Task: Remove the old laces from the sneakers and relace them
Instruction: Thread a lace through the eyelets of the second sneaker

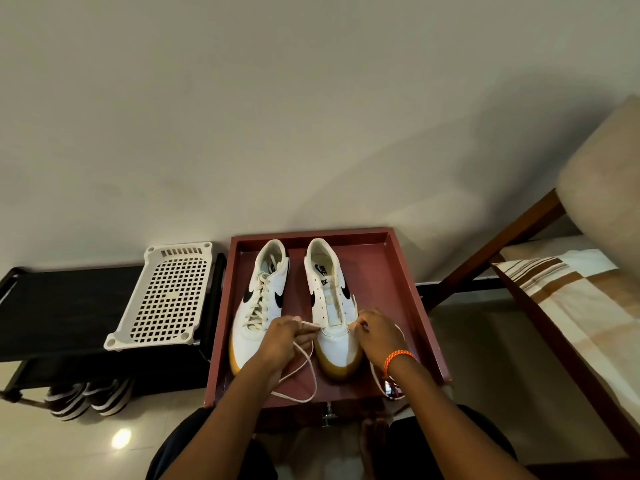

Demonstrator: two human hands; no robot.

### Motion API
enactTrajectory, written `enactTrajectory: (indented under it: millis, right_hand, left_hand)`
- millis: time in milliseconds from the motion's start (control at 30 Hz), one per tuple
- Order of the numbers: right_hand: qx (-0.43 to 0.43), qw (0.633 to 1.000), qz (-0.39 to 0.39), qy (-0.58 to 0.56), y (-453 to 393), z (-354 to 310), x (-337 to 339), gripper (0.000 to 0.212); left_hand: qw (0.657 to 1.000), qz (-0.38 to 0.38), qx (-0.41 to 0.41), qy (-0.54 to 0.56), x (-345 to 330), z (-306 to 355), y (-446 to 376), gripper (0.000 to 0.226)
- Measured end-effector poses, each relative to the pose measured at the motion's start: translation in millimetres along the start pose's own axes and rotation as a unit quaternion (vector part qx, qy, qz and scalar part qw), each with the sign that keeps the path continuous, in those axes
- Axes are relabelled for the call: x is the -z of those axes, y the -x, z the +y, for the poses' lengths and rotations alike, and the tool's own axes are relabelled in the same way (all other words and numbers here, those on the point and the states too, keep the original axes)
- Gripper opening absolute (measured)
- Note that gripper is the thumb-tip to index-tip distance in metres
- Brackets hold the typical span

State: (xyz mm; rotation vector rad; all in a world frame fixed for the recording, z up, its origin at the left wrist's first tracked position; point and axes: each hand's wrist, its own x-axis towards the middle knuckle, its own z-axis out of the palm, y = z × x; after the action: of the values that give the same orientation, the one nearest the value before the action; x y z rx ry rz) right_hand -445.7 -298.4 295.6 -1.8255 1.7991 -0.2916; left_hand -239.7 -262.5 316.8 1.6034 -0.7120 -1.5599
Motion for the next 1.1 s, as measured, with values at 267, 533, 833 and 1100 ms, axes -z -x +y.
enactTrajectory:
  millis: [267,533,833,1100]
  right_hand:
    - [-0.004,0.984,-0.056,-0.167,12.4,-50.0,70.2,0.030]
    - [0.060,0.957,0.002,-0.282,61.6,-133.3,174.6,0.031]
    - [0.182,0.881,0.126,-0.418,127.3,-213.2,273.2,0.024]
    - [0.230,0.840,0.197,-0.451,155.4,-241.9,310.3,0.029]
  left_hand:
    - [0.985,0.025,-0.154,-0.079,-7.9,71.1,61.0,0.034]
    - [0.941,0.016,-0.330,-0.073,-28.8,177.1,143.1,0.038]
    - [0.890,0.048,-0.450,-0.063,-44.6,259.4,223.3,0.029]
    - [0.882,0.023,-0.471,0.004,-51.7,293.4,282.8,0.027]
